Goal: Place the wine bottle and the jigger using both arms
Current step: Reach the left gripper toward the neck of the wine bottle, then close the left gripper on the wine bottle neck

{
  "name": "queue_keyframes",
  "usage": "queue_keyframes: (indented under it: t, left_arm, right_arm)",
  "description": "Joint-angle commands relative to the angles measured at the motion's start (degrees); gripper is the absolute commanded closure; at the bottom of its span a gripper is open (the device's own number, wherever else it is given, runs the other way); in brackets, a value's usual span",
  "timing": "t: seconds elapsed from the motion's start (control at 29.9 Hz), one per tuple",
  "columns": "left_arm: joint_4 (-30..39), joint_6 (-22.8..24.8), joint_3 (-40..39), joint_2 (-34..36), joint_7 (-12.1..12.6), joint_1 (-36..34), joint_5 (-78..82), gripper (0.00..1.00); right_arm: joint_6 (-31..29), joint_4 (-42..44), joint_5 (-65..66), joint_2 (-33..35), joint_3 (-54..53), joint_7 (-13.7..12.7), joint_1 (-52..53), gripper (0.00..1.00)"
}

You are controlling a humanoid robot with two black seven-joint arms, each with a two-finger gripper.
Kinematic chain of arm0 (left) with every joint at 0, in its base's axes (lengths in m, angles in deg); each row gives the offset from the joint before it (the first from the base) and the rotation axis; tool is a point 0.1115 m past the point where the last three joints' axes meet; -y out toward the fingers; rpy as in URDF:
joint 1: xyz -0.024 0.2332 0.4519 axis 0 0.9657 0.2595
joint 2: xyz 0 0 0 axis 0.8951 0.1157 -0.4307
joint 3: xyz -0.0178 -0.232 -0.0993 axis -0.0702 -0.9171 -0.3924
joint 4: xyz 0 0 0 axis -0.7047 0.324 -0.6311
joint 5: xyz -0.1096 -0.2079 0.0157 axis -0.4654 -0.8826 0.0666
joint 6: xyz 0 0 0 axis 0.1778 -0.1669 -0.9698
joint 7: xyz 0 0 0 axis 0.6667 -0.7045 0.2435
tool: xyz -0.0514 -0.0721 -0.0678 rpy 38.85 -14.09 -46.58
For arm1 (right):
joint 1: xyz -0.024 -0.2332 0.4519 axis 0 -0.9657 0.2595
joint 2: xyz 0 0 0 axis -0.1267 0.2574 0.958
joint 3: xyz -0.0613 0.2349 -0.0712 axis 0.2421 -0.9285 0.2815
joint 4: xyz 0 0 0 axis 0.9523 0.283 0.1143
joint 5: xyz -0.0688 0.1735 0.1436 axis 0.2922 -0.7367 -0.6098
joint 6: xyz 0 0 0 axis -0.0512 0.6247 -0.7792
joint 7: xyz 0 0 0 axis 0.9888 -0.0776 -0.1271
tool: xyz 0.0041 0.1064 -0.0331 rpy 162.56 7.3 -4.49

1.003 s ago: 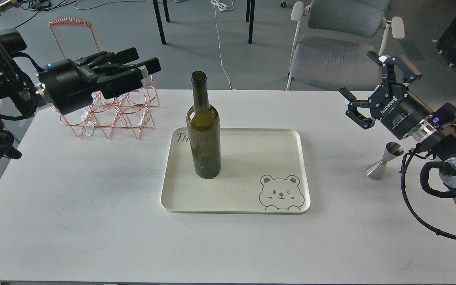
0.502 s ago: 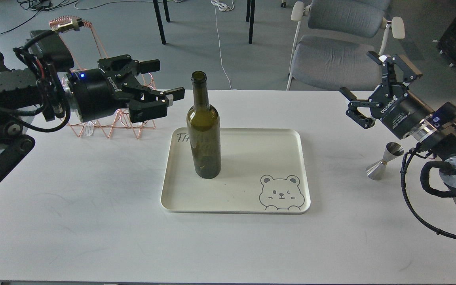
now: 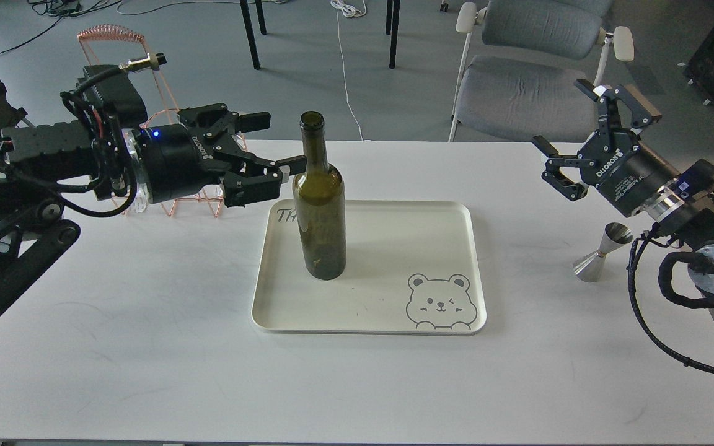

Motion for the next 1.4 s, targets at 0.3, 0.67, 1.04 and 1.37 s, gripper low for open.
queue_keyframes:
  t: [0.3,0.67,1.04,1.37]
  left_arm:
    - [-0.2,0.2,1.6,-2.4,0.0,-0.9,-0.1,0.02]
    - [-4.9,0.0,4.9,-6.3,0.0,-5.4,-0.1,0.03]
    - [-7.3,-0.3,6.1,-8.9,0.0,-5.7,0.0,0.13]
    - [-7.7,-0.3,6.2,-9.3,0.0,-5.8,0.1,0.53]
  right_arm:
    - [0.0,0.0,0.1,0.1,0.0,0.0,0.0,0.01]
    - [0.0,-0.1,0.1,0.5,0.0,0.0,0.0,0.01]
    - [0.0,-0.1,0.1,0.7,0.0,0.0,0.0,0.01]
    - [0.0,-0.1,0.1,0.7,0.0,0.0,0.0,0.01]
